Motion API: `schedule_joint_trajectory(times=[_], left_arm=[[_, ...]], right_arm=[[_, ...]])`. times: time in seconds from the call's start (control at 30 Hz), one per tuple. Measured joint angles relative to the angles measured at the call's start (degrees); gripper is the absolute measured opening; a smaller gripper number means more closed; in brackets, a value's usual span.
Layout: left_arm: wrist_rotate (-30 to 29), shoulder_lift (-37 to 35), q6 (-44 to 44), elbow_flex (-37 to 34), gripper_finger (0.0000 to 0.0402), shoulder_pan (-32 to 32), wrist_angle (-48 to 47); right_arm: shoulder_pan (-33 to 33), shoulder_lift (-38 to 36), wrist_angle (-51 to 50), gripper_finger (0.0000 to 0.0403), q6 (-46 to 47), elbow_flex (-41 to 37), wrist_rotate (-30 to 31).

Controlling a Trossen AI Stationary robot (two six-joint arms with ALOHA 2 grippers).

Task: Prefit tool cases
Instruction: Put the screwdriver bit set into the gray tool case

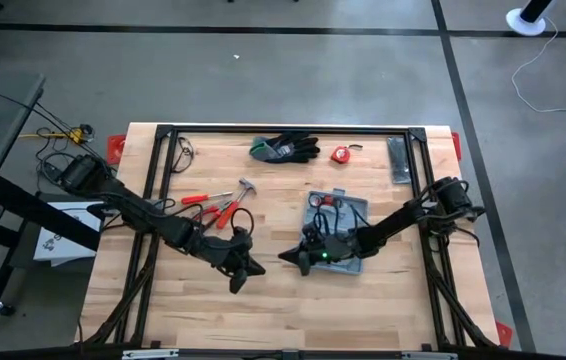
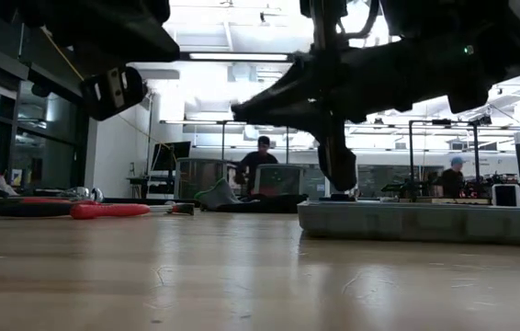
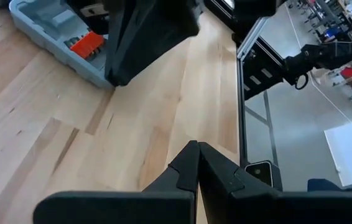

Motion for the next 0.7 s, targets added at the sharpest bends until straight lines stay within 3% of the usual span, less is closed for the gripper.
schedule_joint_trajectory(times=[0.17, 0.43, 0.57, 0.7], left_arm=[[-0.21, 0.00, -0.48, 0.01, 0.0000, 0.00, -0.01], [-0.85, -0.01, -1.19, 0.01, 0.0000, -0.28, -0.13], [-0.85, 0.00, -0.96, 0.01, 0.0000, -0.33, -0.57], [-1.26, -0.02, -0.93, 0.01, 0.0000, -0.31, -0.56]], right_arm=[[-0.36, 0.17, 4.23, 0.0000, -2.03, -0.30, 0.34], [0.07, 1.83, 26.95, 0.0000, 1.51, -11.70, 6.14], [1.07, 1.88, 28.36, 0.0000, 1.48, -11.59, 5.94], [2.07, 1.88, 21.69, 0.0000, 1.29, -9.03, 5.90]])
